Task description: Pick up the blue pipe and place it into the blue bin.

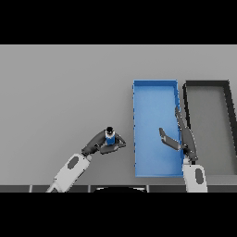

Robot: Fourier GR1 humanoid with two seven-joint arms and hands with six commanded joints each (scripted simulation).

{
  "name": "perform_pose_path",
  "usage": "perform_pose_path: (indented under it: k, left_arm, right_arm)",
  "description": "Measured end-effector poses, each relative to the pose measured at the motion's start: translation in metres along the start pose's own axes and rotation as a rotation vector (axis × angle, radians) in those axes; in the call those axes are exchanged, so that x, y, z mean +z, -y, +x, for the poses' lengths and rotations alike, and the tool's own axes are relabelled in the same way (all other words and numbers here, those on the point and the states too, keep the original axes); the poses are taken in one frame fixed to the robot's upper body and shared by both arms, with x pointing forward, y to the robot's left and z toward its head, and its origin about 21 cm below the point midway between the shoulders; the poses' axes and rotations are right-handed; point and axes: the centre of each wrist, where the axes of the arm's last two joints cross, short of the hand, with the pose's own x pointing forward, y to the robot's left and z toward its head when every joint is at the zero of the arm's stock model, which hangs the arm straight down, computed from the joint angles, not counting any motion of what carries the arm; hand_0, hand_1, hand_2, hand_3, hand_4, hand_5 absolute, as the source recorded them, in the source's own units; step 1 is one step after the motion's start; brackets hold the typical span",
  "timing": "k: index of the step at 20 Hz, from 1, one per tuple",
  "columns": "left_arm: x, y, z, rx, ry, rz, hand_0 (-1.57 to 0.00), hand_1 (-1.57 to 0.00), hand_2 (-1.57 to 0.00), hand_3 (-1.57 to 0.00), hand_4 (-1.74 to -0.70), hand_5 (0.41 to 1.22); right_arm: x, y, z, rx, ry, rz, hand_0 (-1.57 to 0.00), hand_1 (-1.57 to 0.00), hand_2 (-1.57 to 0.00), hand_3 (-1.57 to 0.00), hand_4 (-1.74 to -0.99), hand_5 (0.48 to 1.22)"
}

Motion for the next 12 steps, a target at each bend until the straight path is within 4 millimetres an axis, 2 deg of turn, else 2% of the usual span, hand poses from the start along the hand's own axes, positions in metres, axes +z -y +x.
perform_pose_path:
  k: [1, 3, 7, 12]
  left_arm:
    - [0.001, 0.001, 0.002, -0.012, 0.020, 0.002, -1.37, -1.40, -1.42, -1.42, -1.50, 1.156]
    - [-0.002, 0.005, 0.003, -0.014, 0.054, 0.016, -1.44, -1.46, -1.48, -1.47, -1.48, 1.179]
    - [-0.008, 0.004, 0.027, -0.002, 0.178, 0.032, -1.52, -1.53, -1.53, -1.53, -1.47, 1.204]
    - [-0.018, 0.007, 0.060, -0.016, 0.259, -0.012, -1.55, -1.56, -1.56, -1.56, -1.47, 1.215]
  right_arm:
    - [0.004, 0.003, -0.005, 0.000, -0.009, 0.003, 0.00, 0.00, 0.00, 0.00, -1.221, 0.638]
    - [0.000, 0.001, -0.001, -0.005, -0.002, 0.005, 0.00, 0.00, 0.00, 0.00, -1.217, 0.631]
    - [-0.003, 0.001, -0.002, -0.010, 0.006, -0.003, 0.00, 0.00, 0.00, 0.00, -1.226, 0.636]
    - [-0.001, 0.003, 0.001, 0.030, 0.009, -0.008, 0.00, 0.00, 0.00, 0.00, -1.184, 0.643]
